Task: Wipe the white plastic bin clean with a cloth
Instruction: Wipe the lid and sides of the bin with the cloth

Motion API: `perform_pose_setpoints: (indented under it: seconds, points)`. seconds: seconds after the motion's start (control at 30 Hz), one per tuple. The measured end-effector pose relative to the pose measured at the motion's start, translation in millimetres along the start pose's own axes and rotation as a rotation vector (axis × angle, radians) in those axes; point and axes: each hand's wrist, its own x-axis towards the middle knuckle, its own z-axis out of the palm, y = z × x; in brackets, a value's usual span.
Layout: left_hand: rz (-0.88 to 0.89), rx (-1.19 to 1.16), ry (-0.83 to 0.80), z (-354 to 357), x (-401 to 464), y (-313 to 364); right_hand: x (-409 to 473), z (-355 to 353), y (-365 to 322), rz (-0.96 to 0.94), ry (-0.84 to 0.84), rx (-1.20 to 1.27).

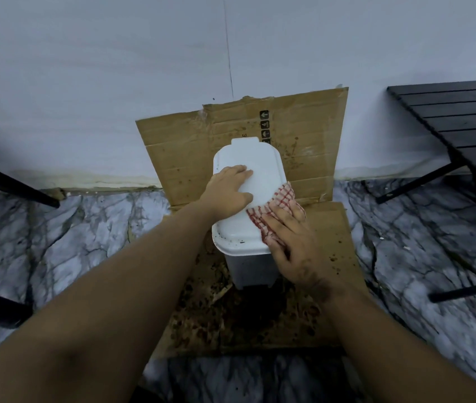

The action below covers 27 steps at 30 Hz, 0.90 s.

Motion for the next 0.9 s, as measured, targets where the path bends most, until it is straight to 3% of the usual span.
perform_pose_setpoints:
  seconds: [0.13, 0.37, 0.47, 0.63, 0.9]
  points:
    - [0.053, 0.118, -0.028, -15, 8, -9, 12, 6, -4, 0.060, -0.008, 0.069]
    - [0.092, 0.159, 0.125, -3, 11, -3, 5, 8, -8, 0.207, 0.130, 0.305]
    - [0.043, 0.133, 0.246, 15, 12, 6, 8, 8, -9, 0.364, 0.134, 0.527]
    - [0.017, 0.229, 0.244, 22, 10, -2, 38, 14, 15, 0.595, 0.047, 0.905]
    - [-0.017, 0.196, 0.263, 7, -3, -40, 126, 25, 15, 0.577, -0.200, 0.775]
